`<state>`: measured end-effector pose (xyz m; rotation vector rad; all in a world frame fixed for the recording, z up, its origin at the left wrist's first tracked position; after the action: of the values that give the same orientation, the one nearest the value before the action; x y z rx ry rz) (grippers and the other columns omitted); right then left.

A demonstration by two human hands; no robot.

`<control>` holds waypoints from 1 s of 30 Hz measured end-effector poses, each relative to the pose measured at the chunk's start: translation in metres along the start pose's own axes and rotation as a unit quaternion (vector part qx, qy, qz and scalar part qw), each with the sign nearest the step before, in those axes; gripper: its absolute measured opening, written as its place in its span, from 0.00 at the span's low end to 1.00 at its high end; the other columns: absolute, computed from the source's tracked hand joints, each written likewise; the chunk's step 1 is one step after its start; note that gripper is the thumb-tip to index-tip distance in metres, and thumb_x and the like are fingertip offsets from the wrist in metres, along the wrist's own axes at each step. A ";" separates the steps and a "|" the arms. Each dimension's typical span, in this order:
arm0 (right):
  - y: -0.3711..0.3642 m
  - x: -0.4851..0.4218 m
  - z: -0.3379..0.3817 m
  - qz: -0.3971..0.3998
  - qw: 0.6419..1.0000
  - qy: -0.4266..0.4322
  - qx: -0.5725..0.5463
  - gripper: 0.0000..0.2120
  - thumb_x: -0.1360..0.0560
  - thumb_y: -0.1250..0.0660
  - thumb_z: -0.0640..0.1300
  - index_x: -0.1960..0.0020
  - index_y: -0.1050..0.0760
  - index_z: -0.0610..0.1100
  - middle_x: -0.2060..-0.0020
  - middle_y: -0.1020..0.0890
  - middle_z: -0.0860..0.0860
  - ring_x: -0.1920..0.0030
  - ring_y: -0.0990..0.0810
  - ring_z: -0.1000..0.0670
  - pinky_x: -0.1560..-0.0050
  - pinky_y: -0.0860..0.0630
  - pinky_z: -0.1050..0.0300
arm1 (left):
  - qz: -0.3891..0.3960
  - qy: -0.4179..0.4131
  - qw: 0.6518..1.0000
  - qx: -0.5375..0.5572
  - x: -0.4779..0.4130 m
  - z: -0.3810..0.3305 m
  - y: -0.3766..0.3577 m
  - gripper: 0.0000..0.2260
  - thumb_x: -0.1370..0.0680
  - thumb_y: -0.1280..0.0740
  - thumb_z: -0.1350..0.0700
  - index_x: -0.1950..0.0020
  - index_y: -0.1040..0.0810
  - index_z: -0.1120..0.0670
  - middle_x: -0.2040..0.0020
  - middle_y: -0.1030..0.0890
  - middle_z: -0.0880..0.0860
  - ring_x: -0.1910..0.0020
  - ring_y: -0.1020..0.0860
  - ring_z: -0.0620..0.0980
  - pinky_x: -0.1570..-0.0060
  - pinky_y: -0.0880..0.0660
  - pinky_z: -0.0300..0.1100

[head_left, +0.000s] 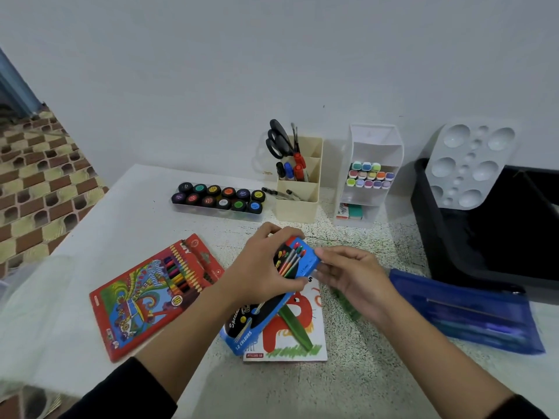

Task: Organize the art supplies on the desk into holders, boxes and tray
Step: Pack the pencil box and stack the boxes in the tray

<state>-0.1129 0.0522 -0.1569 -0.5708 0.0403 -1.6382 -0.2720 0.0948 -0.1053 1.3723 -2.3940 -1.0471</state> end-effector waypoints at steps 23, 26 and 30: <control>-0.004 -0.017 0.009 -0.054 0.995 0.030 0.075 0.04 0.29 0.25 0.32 0.55 0.17 0.33 0.56 0.15 0.36 0.60 0.19 0.45 0.61 0.20 0.59 | -0.029 0.108 0.990 -0.084 -0.002 0.010 0.012 0.10 0.17 0.36 0.49 0.37 0.21 0.48 0.46 0.22 0.49 0.48 0.23 0.44 0.44 0.25 0.42; -0.009 -0.023 0.006 -0.056 0.995 0.016 0.075 0.03 0.29 0.26 0.31 0.56 0.17 0.32 0.58 0.14 0.38 0.64 0.19 0.49 0.62 0.20 0.59 | -0.043 0.141 0.988 -0.052 -0.002 0.025 0.024 0.06 0.19 0.32 0.51 0.45 0.17 0.48 0.48 0.19 0.46 0.51 0.21 0.42 0.51 0.24 0.38; -0.017 -0.029 0.002 -0.065 0.994 0.000 0.089 0.03 0.27 0.27 0.31 0.59 0.18 0.34 0.63 0.15 0.43 0.66 0.18 0.50 0.66 0.21 0.59 | -0.064 0.196 0.978 0.003 0.001 0.043 0.024 0.03 0.21 0.29 0.51 0.51 0.15 0.46 0.55 0.17 0.40 0.55 0.18 0.43 0.59 0.24 0.35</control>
<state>-0.1266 0.0826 -0.1595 -0.4440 -0.1445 -1.7469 -0.3092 0.1223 -0.1212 1.5816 -2.0469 -0.7121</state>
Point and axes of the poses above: each hand's wrist, its own x-axis away from the middle knuckle, its own y-axis out of the back of the hand, z = x × y, the point moved 9 cm from there along -x, towards the middle knuckle
